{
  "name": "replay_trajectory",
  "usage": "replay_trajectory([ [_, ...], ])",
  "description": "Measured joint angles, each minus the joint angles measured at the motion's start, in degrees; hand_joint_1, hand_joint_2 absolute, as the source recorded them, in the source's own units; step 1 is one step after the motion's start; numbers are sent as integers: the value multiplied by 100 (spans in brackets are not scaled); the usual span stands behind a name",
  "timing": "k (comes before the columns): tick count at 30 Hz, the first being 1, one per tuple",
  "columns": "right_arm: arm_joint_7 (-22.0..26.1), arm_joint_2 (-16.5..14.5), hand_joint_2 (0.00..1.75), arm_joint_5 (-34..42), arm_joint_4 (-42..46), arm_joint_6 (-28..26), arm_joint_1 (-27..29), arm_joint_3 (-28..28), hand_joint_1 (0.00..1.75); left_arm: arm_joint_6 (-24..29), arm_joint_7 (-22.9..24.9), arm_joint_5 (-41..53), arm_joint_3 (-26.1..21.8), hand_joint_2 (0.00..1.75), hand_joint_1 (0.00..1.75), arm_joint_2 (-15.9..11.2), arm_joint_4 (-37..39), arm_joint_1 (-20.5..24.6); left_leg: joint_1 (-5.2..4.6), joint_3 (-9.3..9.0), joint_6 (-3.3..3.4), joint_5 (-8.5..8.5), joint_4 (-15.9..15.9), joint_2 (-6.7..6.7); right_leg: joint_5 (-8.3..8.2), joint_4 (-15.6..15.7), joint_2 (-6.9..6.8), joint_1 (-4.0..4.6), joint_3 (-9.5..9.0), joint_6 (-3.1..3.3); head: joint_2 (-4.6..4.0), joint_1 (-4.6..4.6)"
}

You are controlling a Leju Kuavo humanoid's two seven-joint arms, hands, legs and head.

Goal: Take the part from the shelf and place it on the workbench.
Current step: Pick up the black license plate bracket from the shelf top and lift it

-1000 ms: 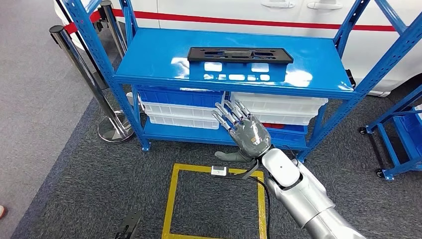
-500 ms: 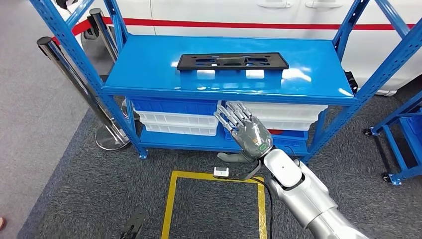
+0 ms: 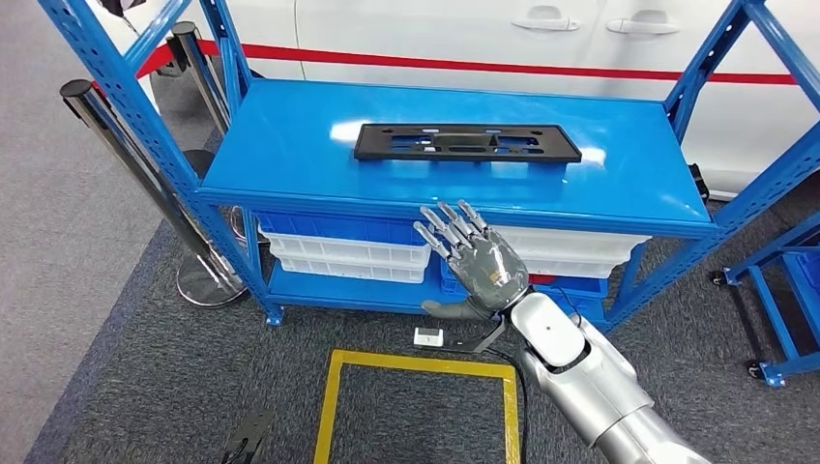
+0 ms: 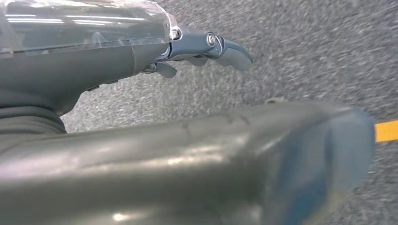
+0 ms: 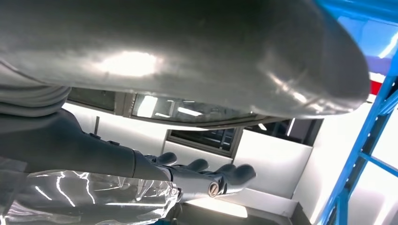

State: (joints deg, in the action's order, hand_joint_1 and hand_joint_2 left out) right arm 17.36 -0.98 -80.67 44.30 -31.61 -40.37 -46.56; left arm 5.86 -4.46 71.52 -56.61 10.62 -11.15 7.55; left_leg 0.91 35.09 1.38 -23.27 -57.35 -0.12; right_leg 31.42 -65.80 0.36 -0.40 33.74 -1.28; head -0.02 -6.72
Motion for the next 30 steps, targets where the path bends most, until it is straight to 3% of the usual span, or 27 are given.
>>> replay_trajectory([
  [2,-2,4,0,-1,-1,13,23,-1,0,1,1,3,0,0,0,-2,0,8,-8,-59,23,-69,-1,-8,279,-706,-3,0,508,-27,0,0],
  [3,-2,7,0,-2,-2,17,36,-2,0,1,2,5,0,0,0,-2,0,3,-13,-93,25,-105,-3,-14,322,-883,-3,0,688,-29,0,0],
  [4,-3,9,0,-2,-2,20,45,-3,0,0,2,7,0,0,0,-2,0,-3,-18,-144,24,-149,-6,-20,210,-851,-3,3,777,-18,0,0],
  [5,-2,10,0,-1,-2,21,47,-3,0,-1,2,8,0,0,0,-1,0,-8,-23,-205,21,-195,-8,-27,-38,-606,-3,7,749,8,0,0],
  [7,-1,16,0,9,-2,26,42,-4,0,-1,2,9,0,0,0,5,3,-8,-30,-327,4,-285,-7,-36,-645,166,-6,33,524,90,0,-1],
  [9,4,24,0,21,-1,38,30,-5,0,-2,2,8,-1,0,0,13,9,1,-30,-359,-44,-341,4,-40,-890,697,-11,83,376,158,0,-2],
  [11,10,27,0,30,1,58,17,-6,0,-5,1,7,-2,0,0,15,13,0,-35,-374,-111,-359,0,-39,-879,848,-4,106,335,202,0,-4],
  [14,32,12,0,42,13,83,-14,-6,0,-7,-4,7,-2,0,0,12,13,1,-38,-343,-191,-515,-244,-28,-858,913,3,46,180,275,0,-8],
  [18,47,-15,0,44,15,96,-52,-6,0,-5,-8,7,0,0,0,8,13,18,-7,362,-286,-1060,-1518,-23,-790,924,-2,40,85,337,0,-15],
  [20,50,-15,0,44,15,98,-49,-6,0,-5,-7,7,0,0,0,7,13,13,-6,471,-294,-1117,-1686,-23,-781,919,-1,42,81,337,0,-15],
  [23,50,-15,0,44,14,101,-46,-6,0,-5,-7,6,0,0,0,6,13,9,-6,515,-297,-1108,-1730,-23,-773,916,1,41,78,336,0,-15],
  [25,53,-17,0,45,13,104,-45,-7,0,-5,-7,5,-1,0,0,3,13,-1,-5,513,-296,-886,-1541,-22,-736,901,9,39,44,329,0,-14],
  [26,60,-19,0,51,13,104,-46,-8,0,-5,-8,4,-2,0,0,1,13,-4,-5,421,-291,-638,-1227,-21,-702,889,15,38,8,319,0,-14],
  [28,103,-23,0,85,13,99,-56,-9,0,-4,-15,5,-2,0,0,-3,13,-6,-34,122,-209,-183,-388,-20,-624,869,19,48,-42,239,0,-12],
  [30,139,-26,0,119,13,92,-72,-10,0,-3,-20,5,-2,0,0,3,14,-11,-32,-50,-110,-34,35,-16,-541,826,14,66,-47,133,0,-10],
])
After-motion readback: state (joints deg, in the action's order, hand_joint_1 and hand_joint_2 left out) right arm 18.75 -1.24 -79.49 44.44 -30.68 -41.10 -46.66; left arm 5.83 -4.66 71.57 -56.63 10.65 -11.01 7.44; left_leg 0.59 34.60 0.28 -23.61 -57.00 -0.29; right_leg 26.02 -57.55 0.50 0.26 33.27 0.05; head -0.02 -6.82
